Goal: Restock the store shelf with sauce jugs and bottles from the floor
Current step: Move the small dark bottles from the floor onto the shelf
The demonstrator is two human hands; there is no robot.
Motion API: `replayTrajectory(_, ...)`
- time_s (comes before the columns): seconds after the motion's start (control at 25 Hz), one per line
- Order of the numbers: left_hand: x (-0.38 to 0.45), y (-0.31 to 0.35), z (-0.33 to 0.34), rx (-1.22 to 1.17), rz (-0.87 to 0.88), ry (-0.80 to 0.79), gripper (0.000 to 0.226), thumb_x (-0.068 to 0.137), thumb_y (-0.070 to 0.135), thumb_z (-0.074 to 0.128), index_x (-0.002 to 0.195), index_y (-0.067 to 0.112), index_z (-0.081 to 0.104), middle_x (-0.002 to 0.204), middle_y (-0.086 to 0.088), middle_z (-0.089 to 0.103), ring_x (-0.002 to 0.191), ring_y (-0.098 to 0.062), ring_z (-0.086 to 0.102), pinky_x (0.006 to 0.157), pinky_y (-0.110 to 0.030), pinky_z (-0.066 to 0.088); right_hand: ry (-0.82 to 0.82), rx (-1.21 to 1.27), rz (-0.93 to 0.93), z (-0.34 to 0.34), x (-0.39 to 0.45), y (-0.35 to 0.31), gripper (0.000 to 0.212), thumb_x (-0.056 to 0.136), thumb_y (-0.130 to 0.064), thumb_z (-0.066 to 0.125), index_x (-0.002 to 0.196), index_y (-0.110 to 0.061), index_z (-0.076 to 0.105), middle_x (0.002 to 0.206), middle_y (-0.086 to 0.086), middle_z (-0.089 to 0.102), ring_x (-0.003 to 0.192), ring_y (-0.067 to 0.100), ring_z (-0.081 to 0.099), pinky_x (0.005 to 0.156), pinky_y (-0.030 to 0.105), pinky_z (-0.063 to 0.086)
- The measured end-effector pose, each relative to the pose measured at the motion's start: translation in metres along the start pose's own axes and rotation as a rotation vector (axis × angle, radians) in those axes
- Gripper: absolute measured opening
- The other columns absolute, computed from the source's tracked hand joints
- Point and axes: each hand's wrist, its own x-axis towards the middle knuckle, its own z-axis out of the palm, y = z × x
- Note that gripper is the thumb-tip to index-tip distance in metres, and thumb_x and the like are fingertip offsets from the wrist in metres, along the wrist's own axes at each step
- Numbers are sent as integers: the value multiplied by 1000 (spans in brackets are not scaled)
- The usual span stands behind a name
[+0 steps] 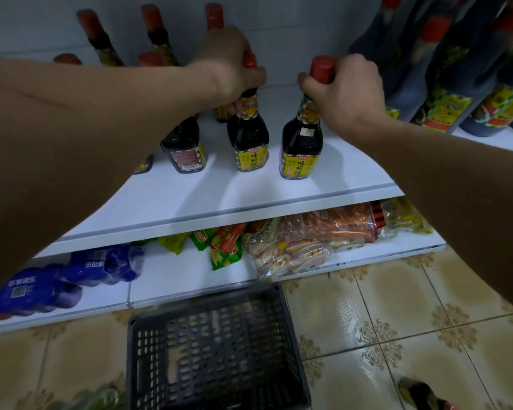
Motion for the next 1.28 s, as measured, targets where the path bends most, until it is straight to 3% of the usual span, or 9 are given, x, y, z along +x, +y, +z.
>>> replayTrajectory(0.12,7,-2,-2,112,-31,12,30,95,36,59,80,12,49,74,-2,52,70,-18,58,58,-30,45,-30,50,12,8,2,0,38,86,-50,59,88,-13,60,82,8,57,76,28,54,67,35,42)
replayTrajectory(0.2,8,-7,4,83,-81,80,33,91,45,61,88,13,53,86,-3,56,84,-21,55,69,-30,39,-49,88,21,12,1,0,35,86,-50,58,89,-16,57,80,6,57,77,29,55,68,36,44)
replayTrajectory(0.36,-4,-15,47,-359,-281,194,53,78,51,74,115,16,60,110,-5,67,102,-24,63,82,-25,46,-95,127,39,22,0,10,40,80,-55,64,98,-20,58,93,8,64,88,34,61,76,41,50)
replayTrajectory(0.48,-13,-13,82,-571,-386,228,54,76,34,81,120,14,57,106,-4,65,100,-24,63,88,-29,50,-203,143,73,33,-7,21,41,80,-45,71,111,-21,58,107,7,68,99,33,66,84,52,55)
replayTrajectory(0.6,-2,-15,91,-626,-471,310,40,76,5,74,114,7,60,91,-6,62,94,-31,63,82,-32,52,-193,86,64,44,1,20,42,86,-40,69,120,-18,58,114,8,69,106,35,64,91,48,52)
replayTrajectory(0.68,8,-18,93,-682,-525,339,38,74,-2,68,111,5,62,89,-9,64,94,-34,65,81,-35,54,-180,139,53,53,18,16,44,85,-37,70,123,-17,57,115,8,69,106,35,63,91,46,52)
replayTrajectory(0.92,7,-24,107,-653,-515,505,50,58,26,61,107,18,59,91,-7,65,96,-37,60,82,-45,55,-130,250,54,100,71,-1,45,87,-33,69,124,-12,56,119,10,66,111,31,61,92,41,50)
replayTrajectory(1.04,10,-24,108,-676,-518,544,50,60,29,60,110,22,60,94,-6,65,96,-34,61,83,-46,55,-135,242,60,115,95,-10,40,91,-33,66,122,-10,55,120,10,65,112,28,60,80,28,41)
replayTrajectory(1.28,5,-26,119,-571,-489,657,51,68,37,60,118,28,57,97,-4,64,89,-26,62,79,-36,52,-77,230,48,139,117,-13,40,95,-31,62,124,-7,51,119,14,61,110,28,58,74,26,34)
